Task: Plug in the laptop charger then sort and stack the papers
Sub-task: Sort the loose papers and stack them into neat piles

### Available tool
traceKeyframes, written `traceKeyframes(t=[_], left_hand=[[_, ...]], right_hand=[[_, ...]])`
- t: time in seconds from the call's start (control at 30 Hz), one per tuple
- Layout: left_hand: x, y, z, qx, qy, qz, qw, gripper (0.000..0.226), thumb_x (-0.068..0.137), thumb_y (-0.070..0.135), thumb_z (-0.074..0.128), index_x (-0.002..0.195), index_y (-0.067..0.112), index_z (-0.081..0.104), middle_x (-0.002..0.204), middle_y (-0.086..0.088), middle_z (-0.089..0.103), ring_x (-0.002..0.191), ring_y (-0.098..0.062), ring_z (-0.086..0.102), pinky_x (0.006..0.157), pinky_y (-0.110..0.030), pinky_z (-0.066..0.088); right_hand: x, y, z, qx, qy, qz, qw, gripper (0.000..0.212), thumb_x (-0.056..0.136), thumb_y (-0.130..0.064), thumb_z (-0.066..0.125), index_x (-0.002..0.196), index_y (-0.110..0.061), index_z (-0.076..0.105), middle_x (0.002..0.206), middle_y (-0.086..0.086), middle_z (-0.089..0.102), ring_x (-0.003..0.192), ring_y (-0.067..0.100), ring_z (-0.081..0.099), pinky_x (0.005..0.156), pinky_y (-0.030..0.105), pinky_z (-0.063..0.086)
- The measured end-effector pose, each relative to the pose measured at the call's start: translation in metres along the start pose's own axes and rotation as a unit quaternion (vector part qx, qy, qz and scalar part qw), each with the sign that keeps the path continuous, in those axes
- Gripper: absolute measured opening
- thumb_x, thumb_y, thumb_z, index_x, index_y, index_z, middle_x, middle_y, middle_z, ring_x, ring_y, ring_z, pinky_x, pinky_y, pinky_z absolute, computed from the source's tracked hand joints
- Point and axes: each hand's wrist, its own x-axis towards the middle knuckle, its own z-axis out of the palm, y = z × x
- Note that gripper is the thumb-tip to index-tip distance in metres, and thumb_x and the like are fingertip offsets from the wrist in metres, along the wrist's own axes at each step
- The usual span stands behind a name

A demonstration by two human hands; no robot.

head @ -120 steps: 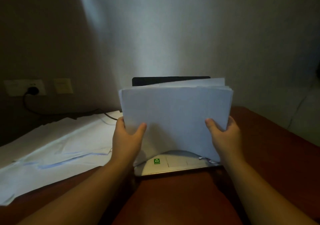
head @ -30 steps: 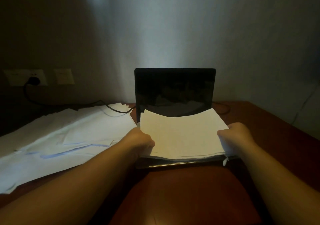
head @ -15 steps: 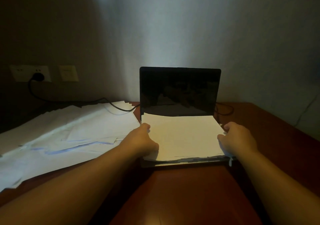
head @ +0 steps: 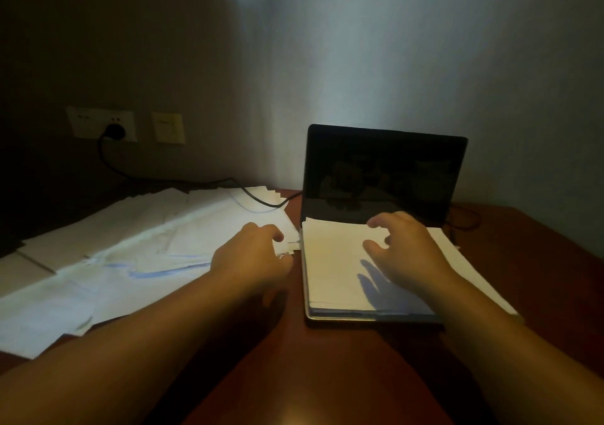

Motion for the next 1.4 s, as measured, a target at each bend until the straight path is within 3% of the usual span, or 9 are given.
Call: traceKeyframes(t=[0.23, 0.57, 0.67, 0.8, 0.93, 1.03, 1.13, 1.27, 1.4], left_hand=[[0.008, -0.054, -0.015, 0.012, 0.042, -0.004, 0.999, 0.042, 0.093, 0.047, 0.06, 0.133, 0.035, 0.055, 0.135, 0.007, 0.056, 0.111, -0.016, 0.059, 0.082, -0.024, 0.045], [0.041, -0.111, -0.026, -0.022, 0.102, -0.028, 0.994, 0.037, 0.095, 0.047, 0.058, 0.13, 0.036, 0.06, 0.131, 0.009, 0.06, 0.11, -0.011, 0.058, 0.088, -0.022, 0.044], [0.049, -0.118, -0.03, -0.036, 0.117, -0.02, 0.992, 0.033, 0.095, 0.042, 0.058, 0.126, 0.032, 0.063, 0.128, 0.007, 0.062, 0.109, -0.015, 0.059, 0.089, -0.025, 0.045], [0.059, -0.124, -0.034, -0.041, 0.125, 0.004, 0.991, 0.03, 0.094, 0.031, 0.058, 0.122, 0.023, 0.065, 0.124, 0.002, 0.062, 0.113, -0.019, 0.057, 0.092, -0.034, 0.047], [0.064, -0.13, -0.021, -0.047, 0.129, -0.017, 0.99, 0.029, 0.096, 0.037, 0.059, 0.124, 0.03, 0.063, 0.132, 0.005, 0.058, 0.114, -0.016, 0.058, 0.093, -0.03, 0.05], [0.063, -0.137, -0.01, -0.042, 0.143, -0.056, 0.987, 0.032, 0.096, 0.043, 0.057, 0.128, 0.038, 0.06, 0.141, 0.012, 0.051, 0.115, -0.011, 0.059, 0.089, -0.02, 0.046], [0.066, -0.145, -0.007, -0.062, 0.152, -0.064, 0.984, 0.03, 0.095, 0.042, 0.059, 0.125, 0.039, 0.062, 0.141, 0.013, 0.052, 0.113, -0.011, 0.06, 0.091, -0.024, 0.051], [0.068, -0.149, -0.004, -0.07, 0.156, -0.063, 0.983, 0.029, 0.094, 0.041, 0.061, 0.123, 0.037, 0.064, 0.14, 0.011, 0.053, 0.112, -0.015, 0.062, 0.093, -0.034, 0.056], [0.068, -0.149, -0.001, -0.049, 0.143, -0.057, 0.987, 0.03, 0.095, 0.042, 0.059, 0.125, 0.037, 0.063, 0.138, 0.012, 0.054, 0.112, -0.013, 0.062, 0.093, -0.03, 0.056]], right_hand=[[0.016, -0.072, 0.047, 0.042, -0.088, -0.079, 0.992, 0.037, 0.093, -0.035, 0.065, 0.129, -0.034, 0.055, 0.136, -0.011, 0.049, 0.111, 0.011, 0.055, 0.078, 0.017, 0.046], [0.057, -0.13, 0.1, 0.028, -0.17, -0.157, 0.972, 0.041, 0.091, -0.036, 0.066, 0.13, -0.036, 0.053, 0.143, -0.011, 0.044, 0.12, 0.012, 0.051, 0.093, 0.029, 0.052], [0.068, -0.142, 0.11, 0.036, -0.176, -0.182, 0.967, 0.043, 0.092, -0.035, 0.065, 0.133, -0.039, 0.05, 0.161, -0.009, 0.022, 0.14, 0.018, 0.037, 0.1, 0.027, 0.041], [0.08, -0.154, 0.12, 0.017, -0.204, -0.224, 0.953, 0.051, 0.092, -0.035, 0.064, 0.139, -0.041, 0.044, 0.165, -0.012, -0.007, 0.142, 0.022, 0.036, 0.086, 0.017, 0.037], [0.085, -0.155, 0.132, 0.032, -0.208, -0.252, 0.945, 0.05, 0.094, -0.032, 0.062, 0.14, -0.039, 0.044, 0.164, -0.013, 0.01, 0.145, 0.015, 0.029, 0.097, 0.02, 0.029], [0.083, -0.145, 0.145, 0.053, -0.186, -0.255, 0.947, 0.045, 0.096, -0.032, 0.059, 0.139, -0.035, 0.048, 0.157, -0.014, 0.029, 0.139, 0.009, 0.035, 0.1, 0.019, 0.031], [0.084, -0.137, 0.154, 0.089, -0.176, -0.244, 0.949, 0.04, 0.095, -0.032, 0.061, 0.135, -0.034, 0.053, 0.149, -0.015, 0.041, 0.131, 0.006, 0.042, 0.1, 0.015, 0.034], [0.087, -0.134, 0.152, 0.116, -0.161, -0.231, 0.953, 0.039, 0.094, -0.032, 0.063, 0.132, -0.038, 0.053, 0.146, -0.021, 0.04, 0.115, -0.005, 0.04, 0.075, -0.003, 0.031], [0.085, -0.132, 0.148, 0.117, -0.187, -0.228, 0.948, 0.043, 0.094, -0.035, 0.064, 0.134, -0.042, 0.05, 0.155, -0.022, 0.028, 0.128, -0.005, 0.031, 0.081, -0.001, 0.022]])
